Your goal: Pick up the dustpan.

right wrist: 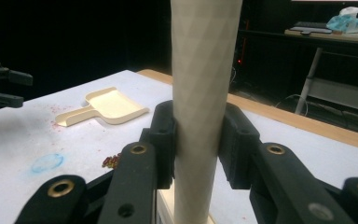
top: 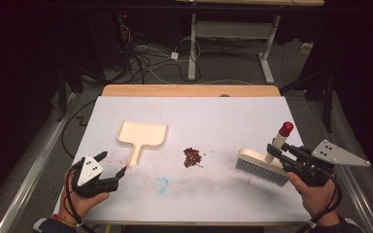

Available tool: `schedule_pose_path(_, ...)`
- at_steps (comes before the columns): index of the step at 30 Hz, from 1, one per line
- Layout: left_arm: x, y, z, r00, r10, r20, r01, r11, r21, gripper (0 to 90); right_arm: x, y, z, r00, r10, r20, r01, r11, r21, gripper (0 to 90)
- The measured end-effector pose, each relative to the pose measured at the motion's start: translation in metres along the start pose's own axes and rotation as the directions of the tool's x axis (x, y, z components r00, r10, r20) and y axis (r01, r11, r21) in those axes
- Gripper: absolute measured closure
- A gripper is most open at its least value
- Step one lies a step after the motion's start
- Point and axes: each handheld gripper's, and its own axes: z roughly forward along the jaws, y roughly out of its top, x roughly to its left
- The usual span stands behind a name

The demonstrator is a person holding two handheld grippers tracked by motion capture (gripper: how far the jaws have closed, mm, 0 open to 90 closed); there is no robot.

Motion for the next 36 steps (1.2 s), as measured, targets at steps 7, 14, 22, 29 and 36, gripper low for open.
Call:
schedule_pose_path(7,0.000,-0.004,-0.003,0.9998,-0.019,0.005,0.019,0.9993,0.031,20.6,0.000,-0.001,0.004,0.9996,-0.016,0.024,0.016,1.000,0.001,69.7)
schedule_pose_path(14,-0.001,0.001,-0.018,0.9994,-0.022,-0.026,0.023,0.9983,0.053,20.7,0.002,-0.001,0.008,0.9994,-0.029,0.019,0.029,1.000,-0.002,69.6)
schedule_pose_path(22,-0.008,0.017,-0.006,0.9963,-0.086,0.005,0.084,0.9864,0.141,20.7,0.008,0.005,0.010,0.9981,-0.060,0.014,0.060,0.998,-0.015,69.6)
schedule_pose_path(29,0.008,0.033,0.040,0.9854,-0.170,-0.001,0.164,0.9473,0.275,20.7,0.008,0.002,0.016,0.9982,-0.060,0.002,0.060,0.998,-0.006,69.7)
schedule_pose_path(36,0.007,0.042,0.090,0.9801,-0.198,0.002,0.183,0.9062,0.381,23.2,0.005,0.000,0.015,0.9990,-0.039,0.021,0.039,0.999,-0.003,69.7)
